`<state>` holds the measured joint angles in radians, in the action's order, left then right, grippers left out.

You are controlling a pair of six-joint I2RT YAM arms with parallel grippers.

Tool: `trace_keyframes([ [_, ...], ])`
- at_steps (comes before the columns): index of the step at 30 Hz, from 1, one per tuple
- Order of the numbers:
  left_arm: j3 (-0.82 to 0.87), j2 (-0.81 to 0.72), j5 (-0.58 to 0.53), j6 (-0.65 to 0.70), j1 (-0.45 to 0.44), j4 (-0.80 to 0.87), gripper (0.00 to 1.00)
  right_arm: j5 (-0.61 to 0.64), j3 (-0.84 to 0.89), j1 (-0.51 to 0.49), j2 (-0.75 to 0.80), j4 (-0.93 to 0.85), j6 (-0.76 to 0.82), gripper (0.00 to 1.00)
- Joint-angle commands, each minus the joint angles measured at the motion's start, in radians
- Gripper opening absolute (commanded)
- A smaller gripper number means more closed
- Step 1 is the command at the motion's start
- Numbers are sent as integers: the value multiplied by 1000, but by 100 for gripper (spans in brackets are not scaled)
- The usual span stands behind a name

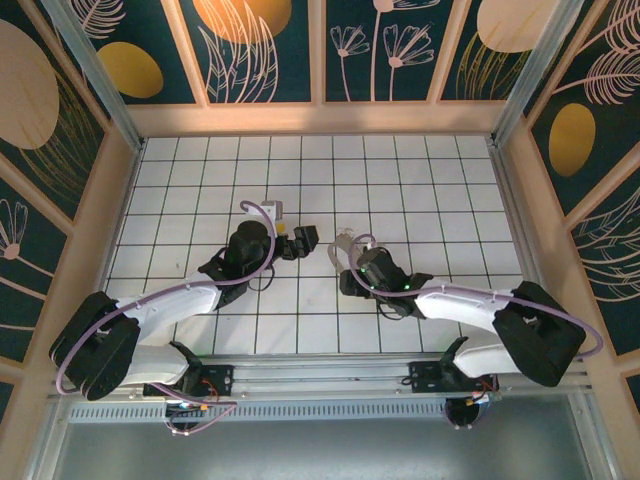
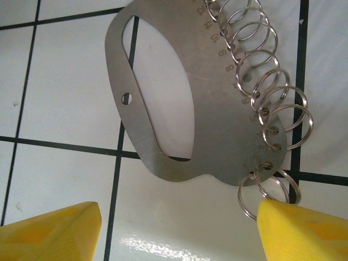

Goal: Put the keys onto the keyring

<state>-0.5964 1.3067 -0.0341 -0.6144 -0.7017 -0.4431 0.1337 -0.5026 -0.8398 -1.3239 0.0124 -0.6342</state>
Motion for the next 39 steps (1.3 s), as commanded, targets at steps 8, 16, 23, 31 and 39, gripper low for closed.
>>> trace_keyframes([
  [8,4,-4,5,7,-7,-14,99,62,-39,14,-28,-14,40,76],
  [16,4,-3,10,10,-7,-16,99,104,-63,25,-80,-44,93,75],
  [23,3,-8,10,13,-7,-16,99,123,-83,24,-110,-63,127,67],
  [31,-5,1,13,19,-7,-15,99,175,-94,9,-131,-107,158,60],
  [39,-13,9,16,18,-7,-15,99,218,-111,-13,-163,-135,180,49],
])
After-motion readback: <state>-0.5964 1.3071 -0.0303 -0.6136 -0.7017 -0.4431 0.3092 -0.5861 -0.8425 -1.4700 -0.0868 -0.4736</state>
